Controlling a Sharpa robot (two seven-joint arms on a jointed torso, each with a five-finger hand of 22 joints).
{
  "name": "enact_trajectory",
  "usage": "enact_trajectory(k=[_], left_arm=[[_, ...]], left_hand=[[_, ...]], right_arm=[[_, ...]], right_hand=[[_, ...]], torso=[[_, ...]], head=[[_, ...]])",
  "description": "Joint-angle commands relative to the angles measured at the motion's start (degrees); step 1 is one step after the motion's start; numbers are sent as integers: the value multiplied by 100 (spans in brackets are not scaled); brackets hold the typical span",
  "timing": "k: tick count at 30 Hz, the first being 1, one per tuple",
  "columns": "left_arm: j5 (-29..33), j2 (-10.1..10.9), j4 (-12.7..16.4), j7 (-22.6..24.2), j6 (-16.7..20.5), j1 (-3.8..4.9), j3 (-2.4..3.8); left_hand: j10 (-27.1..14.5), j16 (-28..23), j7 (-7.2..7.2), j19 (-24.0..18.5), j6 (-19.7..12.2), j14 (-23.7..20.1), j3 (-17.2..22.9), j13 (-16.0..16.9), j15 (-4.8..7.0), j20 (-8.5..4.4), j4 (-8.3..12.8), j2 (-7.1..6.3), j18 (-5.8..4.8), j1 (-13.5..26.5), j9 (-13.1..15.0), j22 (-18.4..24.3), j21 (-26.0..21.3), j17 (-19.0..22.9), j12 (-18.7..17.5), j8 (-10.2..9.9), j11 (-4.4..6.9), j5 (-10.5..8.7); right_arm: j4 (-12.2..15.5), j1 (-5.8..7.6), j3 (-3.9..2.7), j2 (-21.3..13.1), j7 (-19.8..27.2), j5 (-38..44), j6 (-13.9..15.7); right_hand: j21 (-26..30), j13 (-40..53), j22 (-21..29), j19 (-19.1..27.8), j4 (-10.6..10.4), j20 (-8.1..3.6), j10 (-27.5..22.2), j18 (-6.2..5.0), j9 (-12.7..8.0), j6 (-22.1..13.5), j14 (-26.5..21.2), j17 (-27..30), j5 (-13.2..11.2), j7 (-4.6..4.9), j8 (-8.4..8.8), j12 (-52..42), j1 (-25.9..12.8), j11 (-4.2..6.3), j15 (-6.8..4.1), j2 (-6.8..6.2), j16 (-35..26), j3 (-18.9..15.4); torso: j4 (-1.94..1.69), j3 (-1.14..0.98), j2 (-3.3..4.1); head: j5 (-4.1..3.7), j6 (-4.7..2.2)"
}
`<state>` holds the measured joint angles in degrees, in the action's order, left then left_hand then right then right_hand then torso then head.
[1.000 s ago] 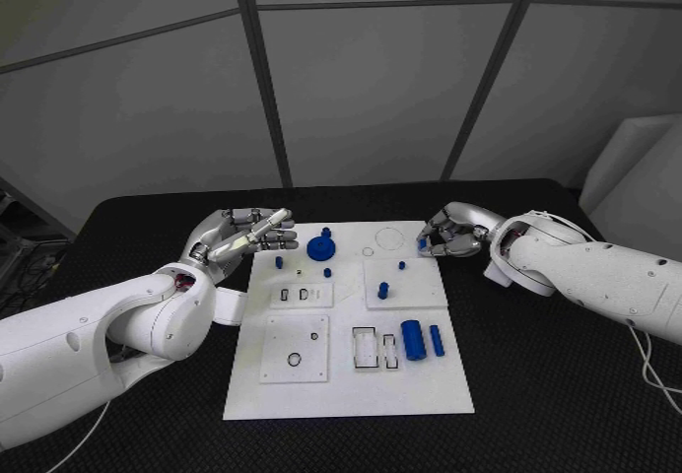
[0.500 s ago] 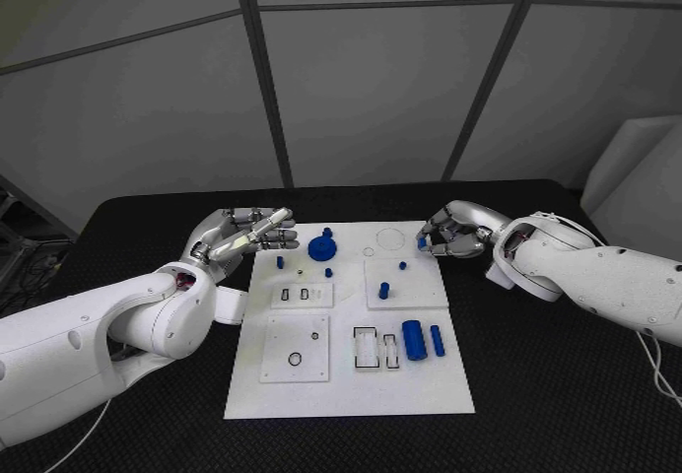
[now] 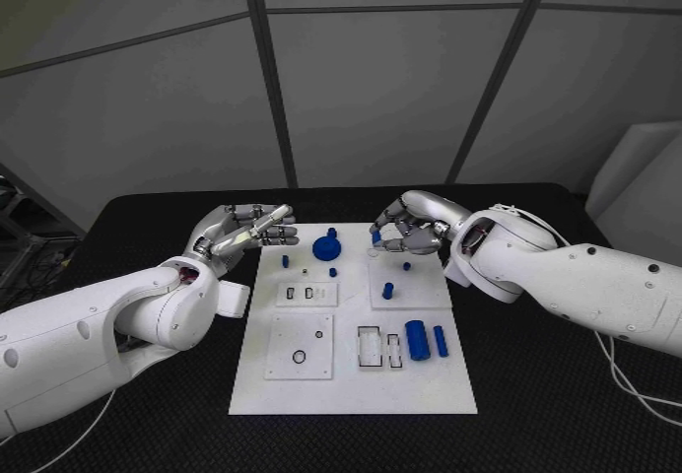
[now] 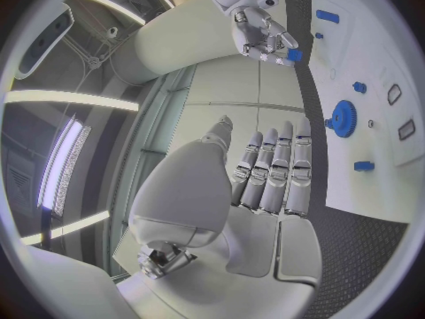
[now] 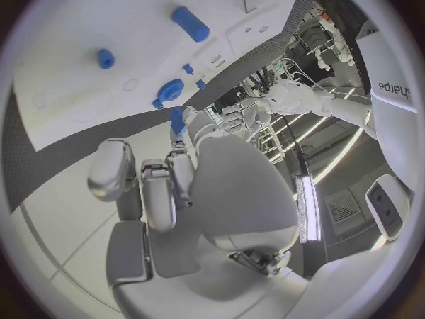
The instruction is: Assemble the parts on the task board
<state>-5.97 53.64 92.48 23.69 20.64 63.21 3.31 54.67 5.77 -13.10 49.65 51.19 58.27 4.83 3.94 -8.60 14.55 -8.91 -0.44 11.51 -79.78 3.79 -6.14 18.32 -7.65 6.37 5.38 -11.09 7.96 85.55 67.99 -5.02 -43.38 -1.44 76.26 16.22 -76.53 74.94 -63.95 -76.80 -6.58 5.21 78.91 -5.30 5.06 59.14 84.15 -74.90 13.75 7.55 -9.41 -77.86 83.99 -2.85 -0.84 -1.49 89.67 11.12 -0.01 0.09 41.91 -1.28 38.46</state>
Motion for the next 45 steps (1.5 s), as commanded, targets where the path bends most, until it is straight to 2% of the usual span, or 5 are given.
enact_trajectory(k=[1, 7, 13, 20, 45], left_arm=[[-26, -6, -70, 55, -40, 10, 5], [0, -2, -213, 78, -22, 14, 6], [27, 11, -291, 99, -10, 17, 7], [33, 17, -311, 107, -1, 18, 7], [34, -23, -344, 108, -29, 18, 7]], left_hand=[[12, -44, -107, 29, 17, 2, -4, 2, -5, 8, 43, 70, -104, 2, -1, 12, -35, -11, -40, -34, -16, -20], [12, -44, -107, 29, 17, 2, -4, 2, -5, 8, 43, 70, -104, 2, -1, 12, -35, -11, -40, -34, -16, -20], [15, -46, -106, 30, 19, 3, -4, 2, -4, 8, 46, 71, -104, 2, 0, 12, -35, -12, -40, -34, -15, -20], [15, -46, -106, 30, 19, 3, -4, 2, -4, 8, 46, 71, -104, 2, 0, 12, -35, -12, -40, -34, -15, -20], [15, -46, -106, 30, 19, 3, -4, 2, -4, 8, 46, 71, -104, 2, 0, 12, -35, -12, -40, -34, -15, -20]], right_arm=[[5, 14, -2, 228, -357, 283, 80], [-2, 14, 77, 660, -489, 477, 3], [-64, 8, 274, 999, -657, 680, -142], [-112, -34, 409, 1175, -820, 814, -310], [-284, -191, 522, 1425, -937, 1078, -350]], right_hand=[[-24, 51, 10, 8, -1, -24, -21, 27, 23, 29, 585, -1510, 20, -1, -37, 20, -23, 9, -41, 52, 33, 26], [-24, 49, 9, 8, 6, -25, -24, 27, 22, 29, 585, -1510, 26, -1, -35, 25, -20, 9, -41, 55, 33, 38], [-18, 34, 21, 15, 12, -25, -36, 25, 20, 20, 585, -1510, 25, 3, -30, 39, -23, 7, -40, 47, 33, 43], [-10, 12, 34, 22, 16, -25, -57, 22, 19, 14, 585, -1507, 24, 7, -25, 62, -33, 3, -38, 34, 32, 45], [-2, -4, 44, 29, 18, -22, -73, 21, 17, 9, 585, -1510, 66, 12, -17, 84, -66, -3, -33, 17, 33, 62]], torso=[[-5, 9, -4], [-10, 4, 4], [-4, 0, 9], [17, -12, 10], [18, -13, 8]], head=[[86, 21], [183, 48], [258, 80], [337, 119], [383, 230]])
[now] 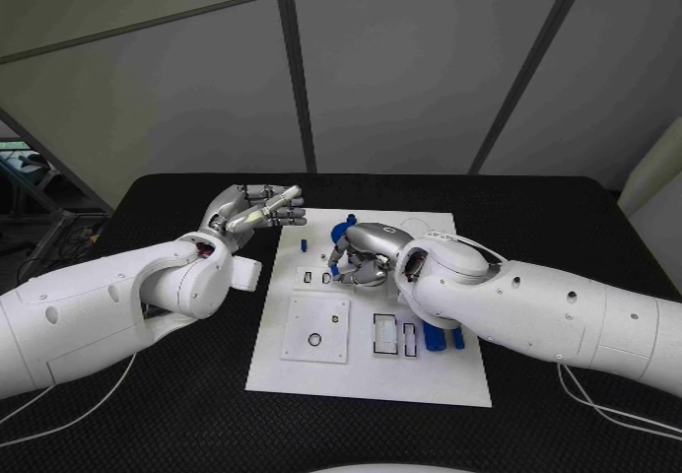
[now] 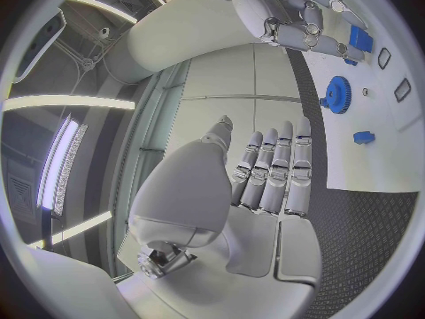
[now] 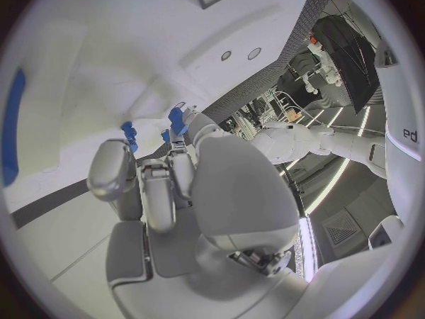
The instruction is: Assemble the parts on the task board
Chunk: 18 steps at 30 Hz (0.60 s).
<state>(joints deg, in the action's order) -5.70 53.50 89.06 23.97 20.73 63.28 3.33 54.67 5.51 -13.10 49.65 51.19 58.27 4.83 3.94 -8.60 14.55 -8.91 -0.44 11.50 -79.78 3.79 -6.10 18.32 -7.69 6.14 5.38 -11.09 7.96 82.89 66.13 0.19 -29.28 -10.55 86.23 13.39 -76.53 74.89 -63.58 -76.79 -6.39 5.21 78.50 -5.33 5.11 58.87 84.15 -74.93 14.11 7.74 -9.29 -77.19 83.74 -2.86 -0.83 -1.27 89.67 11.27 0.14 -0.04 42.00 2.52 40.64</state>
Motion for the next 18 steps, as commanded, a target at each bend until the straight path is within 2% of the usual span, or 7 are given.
enact_trajectory(k=[1, 18], left_arm=[[7, -10, -3, 80, -38, 11, 6], [7, -32, -15, 73, -55, 11, 6]], left_hand=[[15, -19, -105, 30, 20, 3, -4, 2, -4, 8, 46, 71, -103, 2, 0, 8, -35, -7, -17, -34, -15, -20], [24, -27, -103, 32, 29, 6, 1, 3, -3, 7, 58, 75, -103, -2, 1, 12, -38, -12, -16, -36, -12, -20]], right_arm=[[-27, -12, 1, 19, -23, 81, -74], [-169, -92, 8, 81, -38, 142, -174]], right_hand=[[-2, 1, 7, 28, -1, -23, -32, 24, 12, 36, 585, -1507, 31, -7, -30, 17, -41, -1, -34, -5, 33, 47], [8, -20, 24, 38, -2, -20, -52, 21, 6, 15, 585, -1507, 36, 4, -16, 41, -82, -9, -29, -42, 33, 44]], torso=[[3, 0, -4], [0, 0, -5]], head=[[1, 16], [0, 33]])
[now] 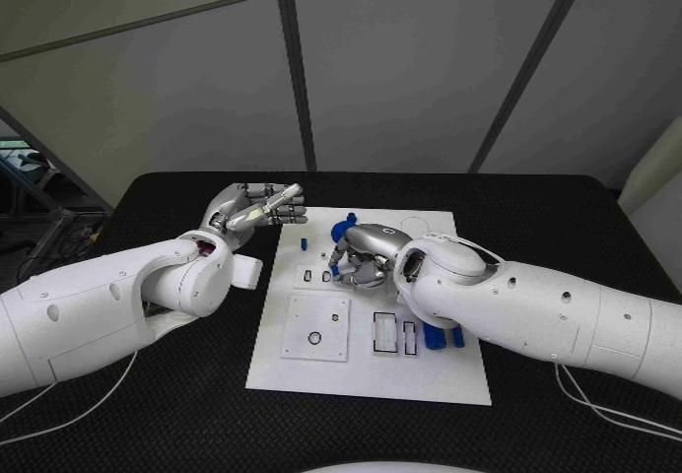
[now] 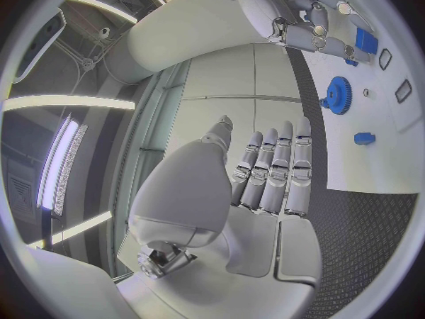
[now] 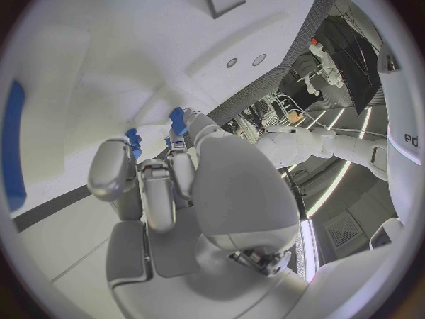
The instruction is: Assemble the parts on the task board
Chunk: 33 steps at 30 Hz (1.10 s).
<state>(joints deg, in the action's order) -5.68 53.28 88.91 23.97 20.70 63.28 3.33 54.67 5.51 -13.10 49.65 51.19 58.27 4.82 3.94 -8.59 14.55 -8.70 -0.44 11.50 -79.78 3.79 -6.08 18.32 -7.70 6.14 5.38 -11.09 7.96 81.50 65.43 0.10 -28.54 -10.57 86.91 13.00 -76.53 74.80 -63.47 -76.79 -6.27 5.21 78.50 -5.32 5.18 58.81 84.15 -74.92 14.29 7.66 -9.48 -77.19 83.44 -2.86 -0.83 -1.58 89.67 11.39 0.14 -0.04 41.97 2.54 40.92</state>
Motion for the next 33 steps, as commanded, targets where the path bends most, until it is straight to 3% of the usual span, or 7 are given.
enact_trajectory(k=[1, 18, 33], left_arm=[[4, -10, 0, 72, -53, 11, 6], [4, -14, -11, 67, -54, 11, 6], [4, -22, -28, 55, -57, 10, 6]], left_hand=[[24, -27, -103, 32, 29, 6, 2, 3, -3, 7, 37, 75, -103, -2, 1, 10, -38, -10, -16, -35, -13, -20], [24, -27, -103, 32, 29, 6, 2, 3, -3, 7, 37, 75, -103, -2, 1, 10, -38, -10, -16, -35, -13, -20], [26, -31, -104, 33, 31, 7, 2, 3, -3, 7, 40, 77, -103, 0, 0, 12, -39, -12, -17, -37, -13, -20]], right_arm=[[-34, -24, 18, 8, -38, 75, -144], [-30, -34, 28, 9, -78, 88, -473], [-10, -34, 35, -11, -134, 174, -356]], right_hand=[[8, -11, 14, 38, -15, -20, -53, 20, -1, 21, 585, -1508, 18, 12, 3, 41, -52, -9, -29, -11, 33, 33], [49, -111, 75, 76, -10, 12, -160, 11, -42, -143, 581, -1490, -40, 76, 104, 147, -158, -61, 13, -120, 25, 41], [77, -146, 115, 100, 5, 55, -211, 4, -78, -301, 581, -1490, -44, 142, 196, 185, -231, -120, 61, -229, 25, 42]], torso=[[3, 0, -2], [5, -3, -2], [1, -1, -3]], head=[[-1, 9], [0, 32], [9, 47]])
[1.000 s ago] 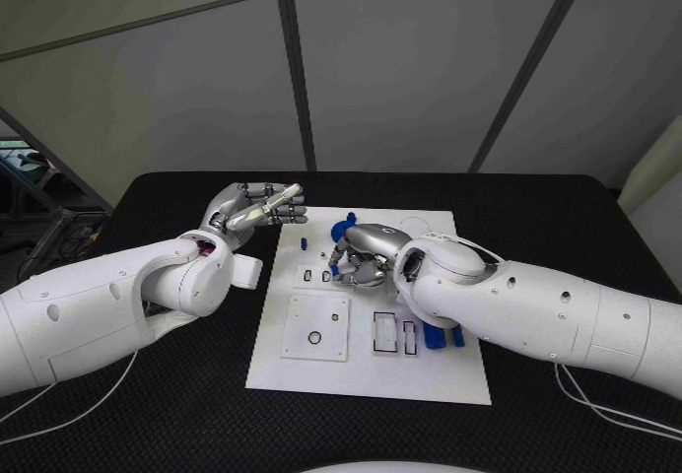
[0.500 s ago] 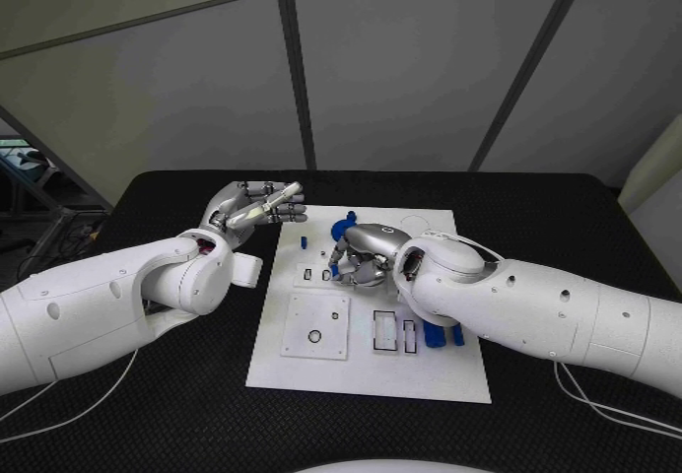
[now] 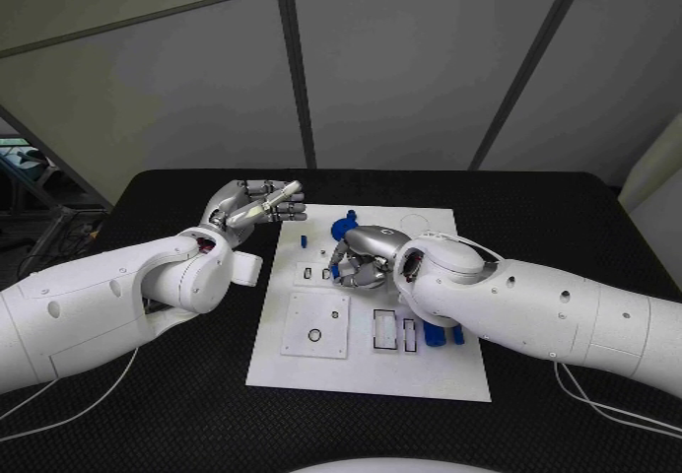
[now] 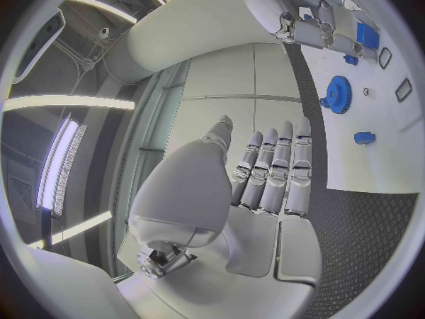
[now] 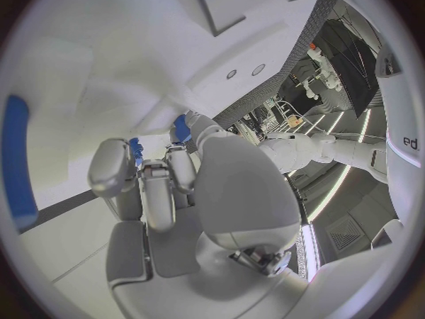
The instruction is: Assemble the parts on the task board
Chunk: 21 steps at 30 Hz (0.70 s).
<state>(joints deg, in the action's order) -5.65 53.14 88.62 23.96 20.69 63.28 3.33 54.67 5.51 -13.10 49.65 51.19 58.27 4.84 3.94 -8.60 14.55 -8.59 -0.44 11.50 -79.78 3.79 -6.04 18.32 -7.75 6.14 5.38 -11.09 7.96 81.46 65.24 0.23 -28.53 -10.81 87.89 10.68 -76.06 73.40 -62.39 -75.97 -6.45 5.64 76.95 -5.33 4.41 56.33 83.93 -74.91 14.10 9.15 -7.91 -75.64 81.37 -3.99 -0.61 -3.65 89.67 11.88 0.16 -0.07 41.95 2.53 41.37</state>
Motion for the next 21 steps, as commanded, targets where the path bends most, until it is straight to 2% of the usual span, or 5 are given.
enact_trajectory(k=[1, 12, 21], left_arm=[[1, -9, 1, 56, -56, 10, 6], [1, -14, -3, 47, -60, 10, 6], [1, -17, -7, 42, -66, 10, 6]], left_hand=[[26, -31, -104, 33, 31, 7, 1, 3, -3, 7, 29, 77, -103, 0, 0, 8, -40, -8, -17, -37, -12, -20], [26, -33, -105, 33, 31, 7, 1, 3, -3, 7, 30, 78, -103, 1, 0, 9, -40, -9, -18, -39, -13, -21], [26, -34, -105, 33, 30, 7, 1, 3, -3, 7, 30, 78, -103, 2, 0, 9, -41, -9, -19, -40, -13, -21]], right_arm=[[-6, -15, 22, -13, -112, 78, -120], [-13, -15, 23, -11, -150, 100, -65], [-3, -15, 23, -9, -135, 102, 28]], right_hand=[[31, -7, 9, 19, 24, 14, -57, 4, -2, -59, 602, -1491, -26, -4, 43, 31, -28, -9, 42, -26, 25, -7], [61, -116, 48, 47, 11, 75, -190, -4, -43, -342, 607, -1509, -90, 69, 177, 133, -144, -81, 106, -154, 33, -60], [72, -136, 62, 57, -11, 99, -221, -7, -46, -450, 607, -1509, -94, 92, 216, 147, -209, -106, 129, -204, 33, -117]], torso=[[0, 2, -1], [-2, 1, 0], [2, 0, 3]], head=[[11, 2], [-3, 2], [-4, 1]])
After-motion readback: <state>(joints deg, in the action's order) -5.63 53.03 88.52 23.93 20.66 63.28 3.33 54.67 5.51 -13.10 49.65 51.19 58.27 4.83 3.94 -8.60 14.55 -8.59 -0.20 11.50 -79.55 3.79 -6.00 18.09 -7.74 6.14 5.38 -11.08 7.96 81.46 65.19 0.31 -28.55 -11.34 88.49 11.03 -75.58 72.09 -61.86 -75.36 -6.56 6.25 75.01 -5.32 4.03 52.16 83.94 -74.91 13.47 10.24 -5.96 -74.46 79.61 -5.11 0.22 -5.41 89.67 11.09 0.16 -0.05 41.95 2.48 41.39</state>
